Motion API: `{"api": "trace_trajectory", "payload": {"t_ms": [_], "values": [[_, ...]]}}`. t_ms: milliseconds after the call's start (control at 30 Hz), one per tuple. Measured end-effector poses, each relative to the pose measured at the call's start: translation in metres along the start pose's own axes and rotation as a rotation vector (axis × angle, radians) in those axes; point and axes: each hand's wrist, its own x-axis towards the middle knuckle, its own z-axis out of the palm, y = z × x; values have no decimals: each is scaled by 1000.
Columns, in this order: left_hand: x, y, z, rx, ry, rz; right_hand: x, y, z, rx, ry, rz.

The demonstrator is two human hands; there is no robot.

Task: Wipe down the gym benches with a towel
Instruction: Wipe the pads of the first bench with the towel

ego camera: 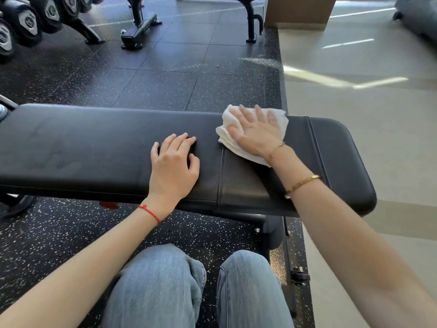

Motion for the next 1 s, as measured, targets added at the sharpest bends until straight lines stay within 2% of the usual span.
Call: {"api": "trace_trajectory", "payload": {"t_ms": [200,267,367,567,633,767,867,1000], "values": [[-1,-1,-2,12,-30,6,-76,-7,13,7,46,-231],[0,-1,-3,31,-49,12,-108,5,15,2,74,-246],[2,1,-6,42,-66,23,-118,35,12,8,81,-164],[8,35,-1,-55,-78,81,-51,57,-7,-3,40,138],[10,50,5,-68,-108,97,-61,52,-5,4,35,92],[12,62,18,-33,-170,105,-132,56,8,7,95,-42],[11,63,22,-13,-173,99,-142,76,7,19,113,37],[9,67,22,-10,-157,90,-88,104,-6,48,119,203]]}}
